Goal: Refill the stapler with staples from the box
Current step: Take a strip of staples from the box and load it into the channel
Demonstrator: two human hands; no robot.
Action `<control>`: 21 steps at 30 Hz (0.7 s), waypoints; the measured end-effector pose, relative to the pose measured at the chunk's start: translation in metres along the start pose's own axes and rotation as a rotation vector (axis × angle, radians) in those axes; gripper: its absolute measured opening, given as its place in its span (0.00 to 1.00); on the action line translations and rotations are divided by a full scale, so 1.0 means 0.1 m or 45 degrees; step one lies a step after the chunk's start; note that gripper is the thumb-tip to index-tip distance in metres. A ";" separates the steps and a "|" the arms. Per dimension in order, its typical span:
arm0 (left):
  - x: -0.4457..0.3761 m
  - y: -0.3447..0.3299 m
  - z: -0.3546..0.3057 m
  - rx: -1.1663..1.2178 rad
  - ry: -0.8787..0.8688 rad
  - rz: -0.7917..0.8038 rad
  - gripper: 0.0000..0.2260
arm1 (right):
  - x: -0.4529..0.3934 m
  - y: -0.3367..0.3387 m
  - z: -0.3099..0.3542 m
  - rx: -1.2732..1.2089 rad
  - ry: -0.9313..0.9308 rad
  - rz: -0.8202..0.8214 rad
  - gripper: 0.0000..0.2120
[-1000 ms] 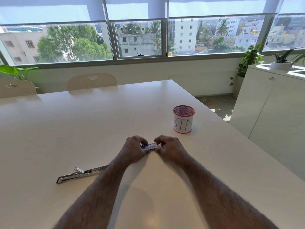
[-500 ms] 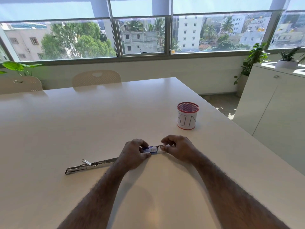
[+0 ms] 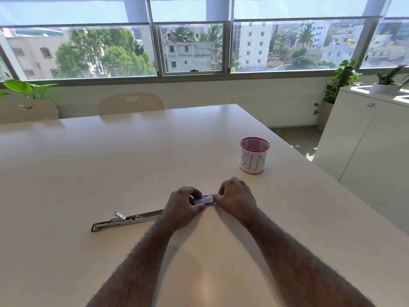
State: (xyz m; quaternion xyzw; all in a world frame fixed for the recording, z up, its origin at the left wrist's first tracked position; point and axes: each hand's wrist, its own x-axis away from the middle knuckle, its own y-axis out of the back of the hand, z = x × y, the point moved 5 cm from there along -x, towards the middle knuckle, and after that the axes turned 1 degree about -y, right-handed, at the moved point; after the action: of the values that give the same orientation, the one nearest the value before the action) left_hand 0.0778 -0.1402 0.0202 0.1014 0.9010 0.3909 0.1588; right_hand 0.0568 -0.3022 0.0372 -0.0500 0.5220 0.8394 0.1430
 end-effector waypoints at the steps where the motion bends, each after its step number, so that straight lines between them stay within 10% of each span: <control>1: 0.00 0.00 0.00 0.000 0.000 -0.003 0.12 | 0.00 0.00 0.02 0.032 -0.026 0.005 0.13; 21: 0.00 0.00 0.00 0.047 -0.009 -0.010 0.09 | 0.01 -0.03 0.13 0.083 -0.153 -0.024 0.16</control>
State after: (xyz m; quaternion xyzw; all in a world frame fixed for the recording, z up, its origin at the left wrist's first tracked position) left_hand 0.0780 -0.1396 0.0203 0.1023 0.9078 0.3734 0.1614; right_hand 0.0577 -0.2896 0.0400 0.0004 0.5390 0.8221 0.1834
